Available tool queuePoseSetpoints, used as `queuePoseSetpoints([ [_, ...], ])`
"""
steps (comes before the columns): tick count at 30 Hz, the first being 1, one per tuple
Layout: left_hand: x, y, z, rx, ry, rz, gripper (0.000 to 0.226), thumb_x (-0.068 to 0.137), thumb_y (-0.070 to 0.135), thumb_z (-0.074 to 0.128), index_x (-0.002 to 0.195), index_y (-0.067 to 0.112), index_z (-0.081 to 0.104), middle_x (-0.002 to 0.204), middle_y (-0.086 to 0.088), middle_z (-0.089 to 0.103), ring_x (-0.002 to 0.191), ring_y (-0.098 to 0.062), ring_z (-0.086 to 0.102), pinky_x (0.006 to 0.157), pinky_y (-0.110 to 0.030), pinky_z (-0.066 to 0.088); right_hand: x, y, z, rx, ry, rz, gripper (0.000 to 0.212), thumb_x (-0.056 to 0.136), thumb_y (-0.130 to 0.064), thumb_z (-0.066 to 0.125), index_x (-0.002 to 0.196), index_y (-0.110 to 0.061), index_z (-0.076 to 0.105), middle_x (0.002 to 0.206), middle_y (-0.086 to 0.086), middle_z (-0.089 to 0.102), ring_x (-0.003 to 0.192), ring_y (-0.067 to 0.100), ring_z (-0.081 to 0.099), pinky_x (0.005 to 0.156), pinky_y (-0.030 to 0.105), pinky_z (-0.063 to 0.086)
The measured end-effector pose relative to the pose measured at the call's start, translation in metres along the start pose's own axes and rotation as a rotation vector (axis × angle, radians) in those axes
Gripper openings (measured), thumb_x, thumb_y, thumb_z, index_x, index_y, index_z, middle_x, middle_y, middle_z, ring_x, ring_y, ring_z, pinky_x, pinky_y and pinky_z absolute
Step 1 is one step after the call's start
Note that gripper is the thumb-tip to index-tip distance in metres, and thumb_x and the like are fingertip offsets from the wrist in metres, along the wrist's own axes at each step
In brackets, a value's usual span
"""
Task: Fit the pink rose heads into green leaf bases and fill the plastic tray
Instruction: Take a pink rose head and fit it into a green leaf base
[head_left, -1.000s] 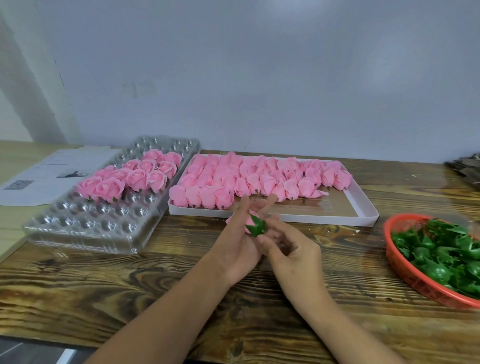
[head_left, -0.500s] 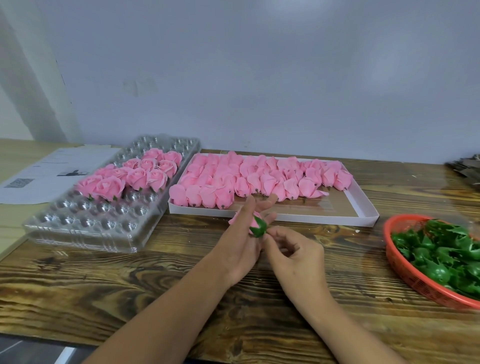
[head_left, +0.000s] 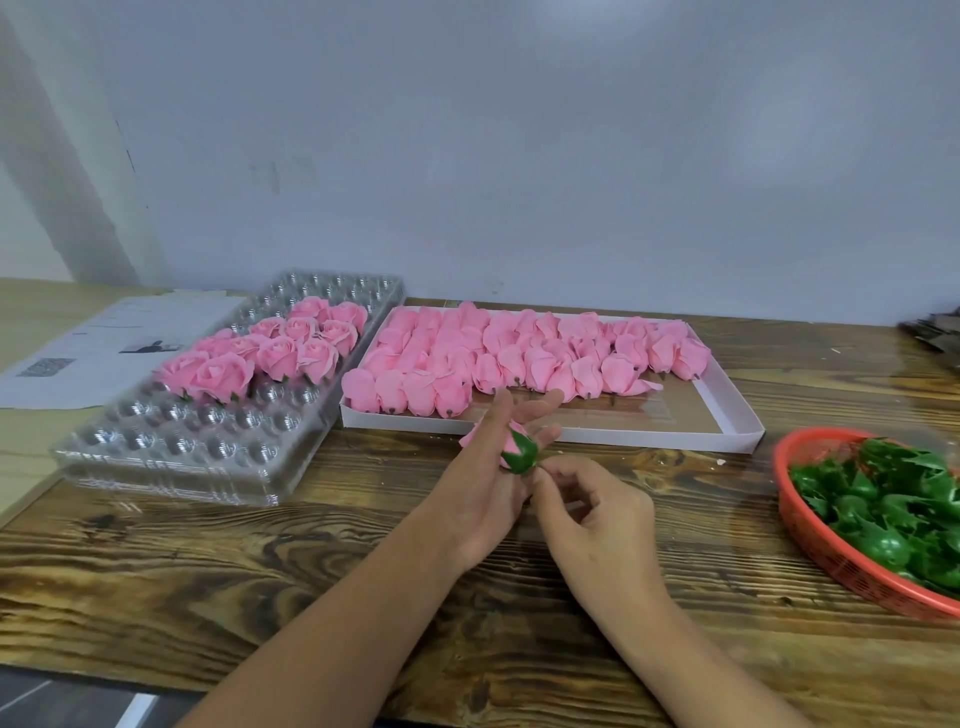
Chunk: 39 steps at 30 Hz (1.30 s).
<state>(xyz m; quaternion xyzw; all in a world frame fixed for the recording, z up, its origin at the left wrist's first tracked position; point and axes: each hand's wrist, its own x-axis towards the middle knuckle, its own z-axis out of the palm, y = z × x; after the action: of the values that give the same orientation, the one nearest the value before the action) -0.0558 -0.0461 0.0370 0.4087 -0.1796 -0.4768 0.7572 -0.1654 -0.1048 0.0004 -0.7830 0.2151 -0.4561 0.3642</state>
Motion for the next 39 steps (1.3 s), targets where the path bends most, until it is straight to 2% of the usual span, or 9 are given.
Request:
queuePoseSetpoints([
  [7,-0.003,-0.003,0.003,0.053,-0.034,0.015,0.037,0.092,0.057,0.054,0.081,0.029,0.076,0.137,0.009,0.066,0.135,-0.016,0.052,0.107,-0.038,0.045,0.000,0.001,0.000,-0.004,0.001,0.003,0.009,0.082,-0.031,0.061,0.082,-0.032,0.070,0.075,-0.019,0.069,0.064,0.005,0.066,0.058,0.020,0.051],
  [11,-0.002,-0.006,0.003,0.144,-0.045,-0.006,0.037,0.104,0.047,0.048,0.086,0.030,0.075,0.138,0.015,0.064,0.132,-0.009,0.056,0.105,-0.033,0.046,0.005,0.007,-0.003,-0.055,-0.084,0.011,0.018,0.085,-0.023,0.059,0.073,-0.019,0.070,0.062,-0.005,0.066,0.057,0.013,0.062,0.057,0.036,0.051],
  [16,-0.002,-0.004,0.002,0.113,-0.043,0.024,0.040,0.095,0.060,0.047,0.085,0.033,0.075,0.140,0.016,0.062,0.135,-0.011,0.053,0.100,-0.031,0.046,0.003,0.004,-0.005,-0.120,-0.106,-0.038,0.035,0.088,-0.039,0.049,0.074,-0.015,0.071,0.061,-0.004,0.065,0.056,0.013,0.060,0.056,0.038,0.049],
  [19,-0.001,-0.004,0.000,0.138,-0.053,0.029,0.039,0.092,0.062,0.050,0.086,0.033,0.076,0.139,0.015,0.064,0.134,-0.011,0.054,0.108,-0.036,0.042,0.002,0.002,-0.005,-0.167,-0.133,-0.056,0.035,0.089,-0.039,0.045,0.071,-0.018,0.066,0.057,-0.006,0.059,0.053,0.013,0.054,0.052,0.039,0.047],
  [22,0.000,-0.004,-0.001,0.148,-0.051,0.025,0.044,0.090,0.063,0.049,0.095,0.031,0.078,0.137,0.008,0.066,0.129,-0.012,0.059,0.110,-0.037,0.042,0.004,0.002,-0.008,-0.163,-0.164,-0.083,0.032,0.092,-0.032,0.048,0.066,-0.017,0.060,0.055,-0.009,0.052,0.052,0.011,0.049,0.052,0.040,0.046],
  [26,0.001,-0.002,-0.001,0.142,-0.056,0.039,0.054,0.085,0.064,0.057,0.113,0.020,0.072,0.132,-0.001,0.069,0.119,-0.013,0.065,0.101,-0.032,0.050,0.007,0.004,-0.012,-0.152,-0.160,-0.095,0.031,0.093,-0.025,0.051,0.063,-0.019,0.055,0.055,-0.010,0.048,0.053,0.009,0.047,0.052,0.037,0.042],
  [29,0.001,0.001,-0.004,0.136,-0.068,0.060,0.046,0.075,0.061,0.068,0.097,0.024,0.081,0.121,0.001,0.074,0.111,-0.012,0.067,0.090,-0.032,0.055,0.009,0.004,-0.015,-0.122,-0.171,-0.087,0.031,0.093,-0.025,0.051,0.062,-0.020,0.053,0.054,-0.009,0.049,0.052,0.011,0.047,0.052,0.036,0.041],
  [32,0.000,0.000,-0.005,0.170,-0.069,0.058,0.034,0.082,0.056,0.065,0.083,0.025,0.080,0.111,-0.001,0.075,0.103,-0.013,0.067,0.079,-0.029,0.057,0.008,0.005,-0.016,-0.101,-0.199,-0.076,0.033,0.093,-0.029,0.048,0.062,-0.019,0.054,0.054,-0.005,0.050,0.052,0.012,0.046,0.051,0.037,0.041],
  [39,-0.003,-0.001,0.000,0.236,-0.086,0.035,0.036,0.093,0.054,0.057,0.091,0.028,0.082,0.125,-0.001,0.073,0.109,-0.012,0.067,0.093,-0.033,0.052,0.007,0.009,-0.016,-0.161,-0.242,-0.030,0.030,0.091,-0.034,0.047,0.068,-0.019,0.060,0.054,-0.007,0.054,0.051,0.013,0.051,0.052,0.041,0.045],
])
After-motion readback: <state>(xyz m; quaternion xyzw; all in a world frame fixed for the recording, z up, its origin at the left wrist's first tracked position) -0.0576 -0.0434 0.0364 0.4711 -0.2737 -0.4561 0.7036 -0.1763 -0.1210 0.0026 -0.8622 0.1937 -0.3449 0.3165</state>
